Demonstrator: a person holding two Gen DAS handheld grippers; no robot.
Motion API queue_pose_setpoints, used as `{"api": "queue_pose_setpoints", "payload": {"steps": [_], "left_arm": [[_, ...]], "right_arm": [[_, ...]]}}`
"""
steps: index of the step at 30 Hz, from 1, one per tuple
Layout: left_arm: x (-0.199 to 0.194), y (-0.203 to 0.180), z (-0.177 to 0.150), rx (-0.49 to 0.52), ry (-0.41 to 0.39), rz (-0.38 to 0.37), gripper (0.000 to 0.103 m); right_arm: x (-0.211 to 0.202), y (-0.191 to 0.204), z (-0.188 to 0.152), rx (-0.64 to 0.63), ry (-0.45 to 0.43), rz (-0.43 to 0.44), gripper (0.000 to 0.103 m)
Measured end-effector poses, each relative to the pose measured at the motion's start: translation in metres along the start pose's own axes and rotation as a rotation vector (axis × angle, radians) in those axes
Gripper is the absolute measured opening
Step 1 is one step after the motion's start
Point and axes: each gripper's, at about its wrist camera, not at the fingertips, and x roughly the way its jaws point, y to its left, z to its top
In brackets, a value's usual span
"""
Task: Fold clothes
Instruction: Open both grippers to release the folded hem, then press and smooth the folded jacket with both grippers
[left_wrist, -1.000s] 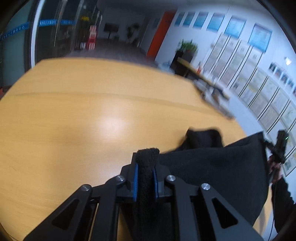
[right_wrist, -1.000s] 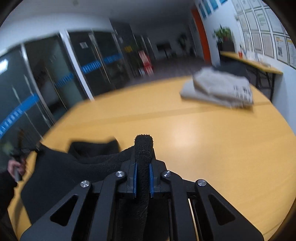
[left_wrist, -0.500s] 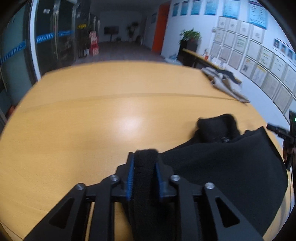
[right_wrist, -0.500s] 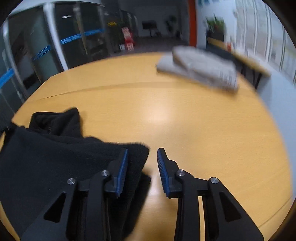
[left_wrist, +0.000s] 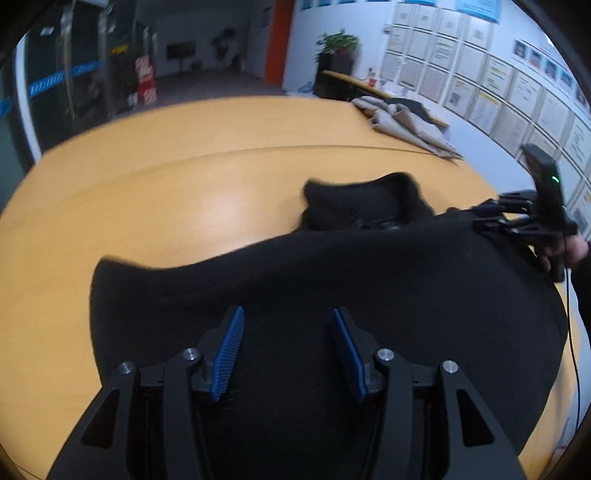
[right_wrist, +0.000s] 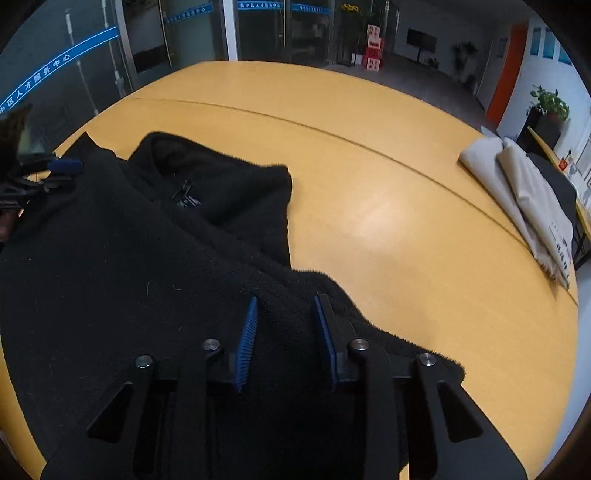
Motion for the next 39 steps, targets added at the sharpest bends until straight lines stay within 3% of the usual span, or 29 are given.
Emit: {"api": "queue_pose_setpoints", "payload": {"steps": [4, 7, 9, 15, 20, 23, 26, 34, 37, 39], "left_arm": [[-0.003, 0.021, 0.000, -0.071, -0.016, -0.013, 0.052], [0.003, 0.020, -0.007, -0.055, -0.001, 0.000, 0.053], [0.005, 0.015, -0.010, -0.026, 0.001, 0.022, 0.059], [0.006, 0.007, -0.012, 0.038, 0.012, 0.065, 0.063], [0.005, 0.008, -0.012, 0.030, 0.008, 0.056, 0.064], [0.004, 0.010, -0.012, 0.027, 0.009, 0.048, 0.064], [0.004, 0.011, -0.012, 0.025, 0.009, 0.039, 0.066], [0.001, 0.012, -0.011, 0.012, -0.002, 0.032, 0.066], [0.001, 0.012, -0.011, 0.015, 0.001, 0.035, 0.066], [0.001, 0.011, -0.012, 0.025, 0.005, 0.040, 0.066]], "right_arm": [[-0.011, 0.015, -0.006, -0.069, -0.014, 0.024, 0.017], [-0.018, 0.025, -0.015, -0.118, 0.000, 0.066, 0.017], [-0.018, 0.025, -0.020, -0.140, 0.017, 0.082, 0.018], [-0.030, 0.001, -0.002, -0.007, -0.106, 0.166, 0.020], [0.013, 0.004, 0.011, -0.002, 0.026, 0.180, 0.020], [0.028, 0.017, 0.007, -0.051, 0.068, 0.167, 0.020], [0.033, 0.023, 0.005, -0.077, 0.055, 0.126, 0.011], [-0.015, 0.025, 0.017, -0.095, -0.175, 0.051, 0.008], [0.009, 0.028, 0.011, -0.113, -0.079, -0.057, 0.014], [0.029, 0.024, 0.002, -0.107, 0.004, -0.118, 0.031]]}}
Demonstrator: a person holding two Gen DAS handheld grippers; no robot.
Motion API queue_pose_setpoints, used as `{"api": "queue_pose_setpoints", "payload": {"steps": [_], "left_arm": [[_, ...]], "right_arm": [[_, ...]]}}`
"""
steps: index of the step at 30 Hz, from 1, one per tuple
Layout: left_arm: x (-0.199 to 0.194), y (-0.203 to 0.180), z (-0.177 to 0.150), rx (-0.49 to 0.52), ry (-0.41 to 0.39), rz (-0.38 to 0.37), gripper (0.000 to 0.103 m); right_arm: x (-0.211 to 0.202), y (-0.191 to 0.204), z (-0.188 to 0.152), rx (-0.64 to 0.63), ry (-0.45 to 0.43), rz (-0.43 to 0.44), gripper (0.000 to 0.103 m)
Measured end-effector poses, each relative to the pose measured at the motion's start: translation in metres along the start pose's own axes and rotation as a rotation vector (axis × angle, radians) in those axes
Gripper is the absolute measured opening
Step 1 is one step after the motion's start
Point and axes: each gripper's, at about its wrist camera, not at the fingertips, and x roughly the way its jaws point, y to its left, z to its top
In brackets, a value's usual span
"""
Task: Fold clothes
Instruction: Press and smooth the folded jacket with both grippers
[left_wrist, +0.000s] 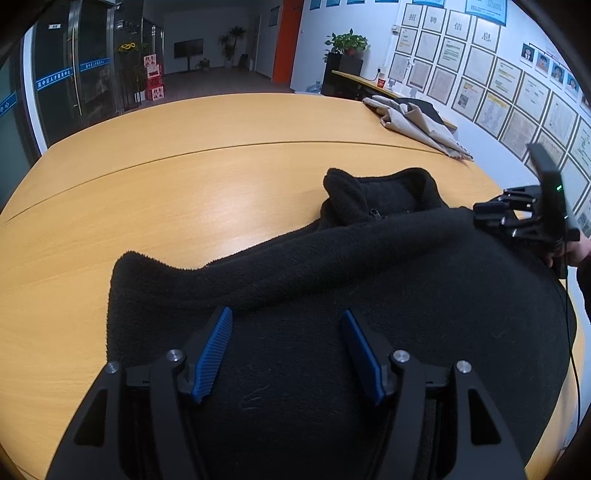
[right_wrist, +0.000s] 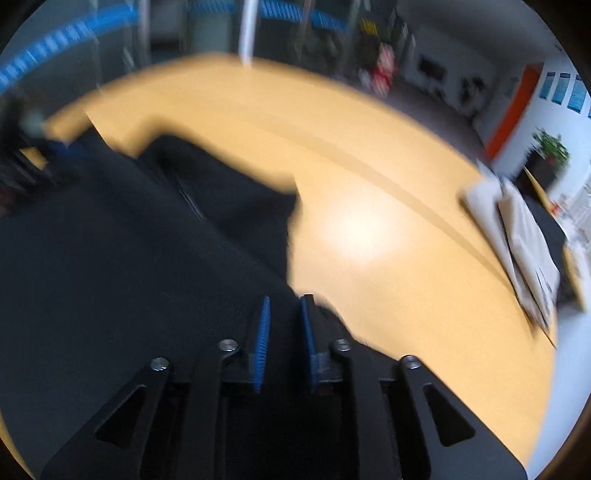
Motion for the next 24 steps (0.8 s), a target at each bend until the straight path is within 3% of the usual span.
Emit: {"api": "queue_pose_setpoints", "payload": {"steps": [3, 5, 8, 9, 12, 15, 17, 19, 20, 24], "left_arm": [[0.000, -0.001, 0.000, 0.020, 0.006, 0.009, 0.066], [-0.002, -0.001, 0.000, 0.027, 0.002, 0.020, 0.066], [-0.011, -0.002, 0.003, 0.025, -0.027, 0.019, 0.066], [-0.016, -0.004, 0.004, 0.028, -0.044, 0.001, 0.066], [-0.030, -0.021, 0.008, 0.083, -0.092, -0.075, 0.069], [-0.012, -0.038, 0.007, 0.179, -0.044, 0.010, 0.078], [0.017, -0.035, 0.001, 0.209, 0.068, 0.064, 0.081], [0.022, -0.027, 0.002, 0.196, 0.075, 0.046, 0.083], [0.021, -0.025, 0.004, 0.187, 0.080, 0.055, 0.083], [0.009, -0.025, 0.010, 0.180, 0.039, 0.058, 0.082]], "right_arm": [[-0.010, -0.015, -0.009, 0.083, -0.041, -0.003, 0.045], [-0.023, -0.029, -0.014, 0.138, -0.071, -0.033, 0.046], [-0.036, -0.043, -0.022, 0.150, -0.045, -0.165, 0.046], [-0.042, -0.044, -0.024, 0.154, -0.052, -0.163, 0.046], [-0.062, -0.033, -0.025, 0.166, -0.127, -0.015, 0.047], [-0.046, -0.010, -0.015, 0.118, -0.086, 0.059, 0.050], [-0.015, -0.012, -0.019, 0.153, 0.024, 0.029, 0.053], [0.008, -0.031, -0.029, 0.267, 0.090, 0.009, 0.055], [0.006, -0.041, -0.033, 0.325, 0.080, -0.004, 0.056], [-0.017, -0.062, -0.036, 0.412, 0.058, -0.227, 0.057]]}}
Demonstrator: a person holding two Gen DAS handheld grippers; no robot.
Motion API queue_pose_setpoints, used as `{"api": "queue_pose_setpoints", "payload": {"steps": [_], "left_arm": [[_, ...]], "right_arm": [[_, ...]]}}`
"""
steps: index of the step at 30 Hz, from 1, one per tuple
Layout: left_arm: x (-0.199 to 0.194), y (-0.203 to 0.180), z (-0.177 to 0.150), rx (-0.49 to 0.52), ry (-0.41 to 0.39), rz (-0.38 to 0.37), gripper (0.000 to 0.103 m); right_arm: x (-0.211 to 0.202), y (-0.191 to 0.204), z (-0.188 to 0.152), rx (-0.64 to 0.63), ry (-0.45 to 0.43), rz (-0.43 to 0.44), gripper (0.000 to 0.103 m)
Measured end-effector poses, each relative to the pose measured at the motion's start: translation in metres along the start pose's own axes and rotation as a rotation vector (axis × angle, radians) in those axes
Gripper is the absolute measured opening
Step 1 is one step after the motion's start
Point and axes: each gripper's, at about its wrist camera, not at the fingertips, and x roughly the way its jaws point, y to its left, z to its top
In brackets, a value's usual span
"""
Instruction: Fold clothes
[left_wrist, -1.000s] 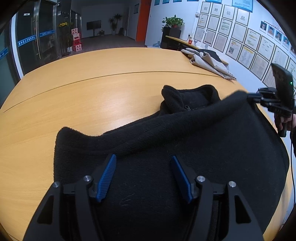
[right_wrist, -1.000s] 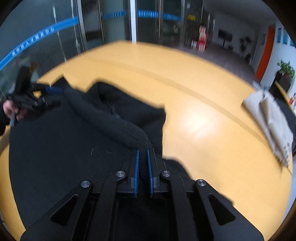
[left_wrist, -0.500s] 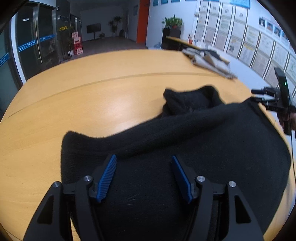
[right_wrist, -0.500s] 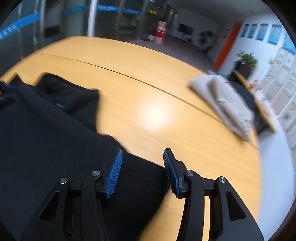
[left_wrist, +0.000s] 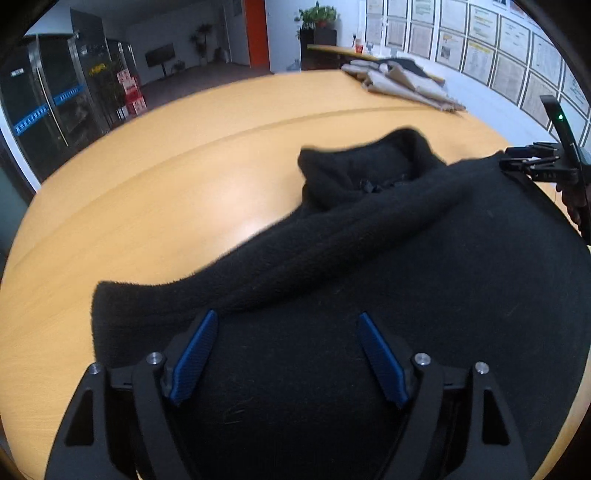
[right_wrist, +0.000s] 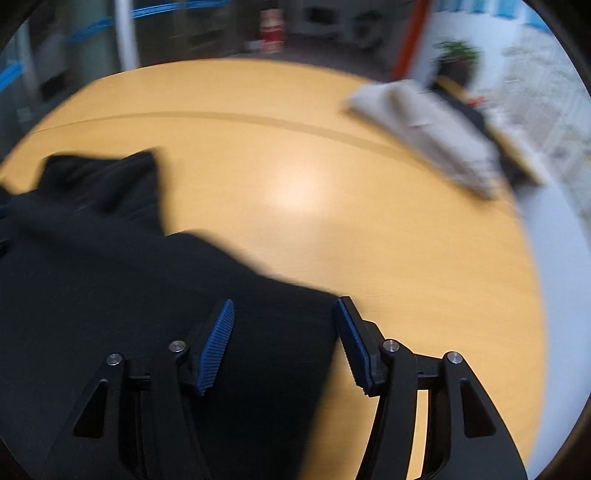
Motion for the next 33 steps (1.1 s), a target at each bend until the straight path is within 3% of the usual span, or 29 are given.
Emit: {"api": "queue_pose_setpoints", "payload": {"steps": [2, 4, 6, 7, 9, 16, 20, 22, 26, 29, 33], "left_arm": [[0.003, -0.005, 0.000, 0.015, -0.004, -0.004, 0.084], [0.013, -0.010, 0.000, 0.035, 0.023, 0.009, 0.086], [0.019, -0.013, -0.004, 0.042, 0.035, 0.009, 0.088], [0.020, -0.014, -0.006, 0.043, 0.037, 0.005, 0.088], [0.019, -0.016, -0.012, 0.046, 0.038, 0.004, 0.088], [-0.012, -0.040, -0.051, 0.024, 0.035, -0.029, 0.088], [-0.038, -0.062, -0.069, 0.042, 0.024, 0.005, 0.088], [-0.055, -0.068, -0.075, 0.038, 0.000, -0.024, 0.088], [-0.088, -0.085, -0.086, 0.087, -0.066, -0.077, 0.088], [-0.089, -0.091, -0.085, 0.206, -0.091, 0.005, 0.088], [-0.069, -0.090, -0.082, 0.239, -0.042, -0.039, 0.089]], "right_arm": [[-0.023, 0.006, 0.001, 0.020, -0.075, 0.115, 0.057], [-0.041, 0.024, -0.003, -0.004, -0.133, 0.209, 0.063], [-0.043, 0.047, -0.014, -0.039, -0.129, 0.289, 0.081], [-0.034, 0.058, -0.022, -0.055, -0.086, 0.311, 0.081], [-0.008, 0.073, -0.045, -0.081, 0.020, 0.289, 0.081], [-0.033, 0.069, -0.090, -0.038, -0.010, 0.307, 0.082], [-0.056, 0.068, -0.112, -0.033, -0.041, 0.240, 0.083], [-0.102, 0.065, -0.138, 0.070, -0.101, 0.226, 0.083], [-0.171, 0.042, -0.198, 0.318, -0.201, 0.396, 0.086], [-0.197, 0.042, -0.250, 0.386, -0.172, 0.386, 0.088], [-0.185, 0.029, -0.289, 0.545, -0.087, 0.416, 0.088]]}}
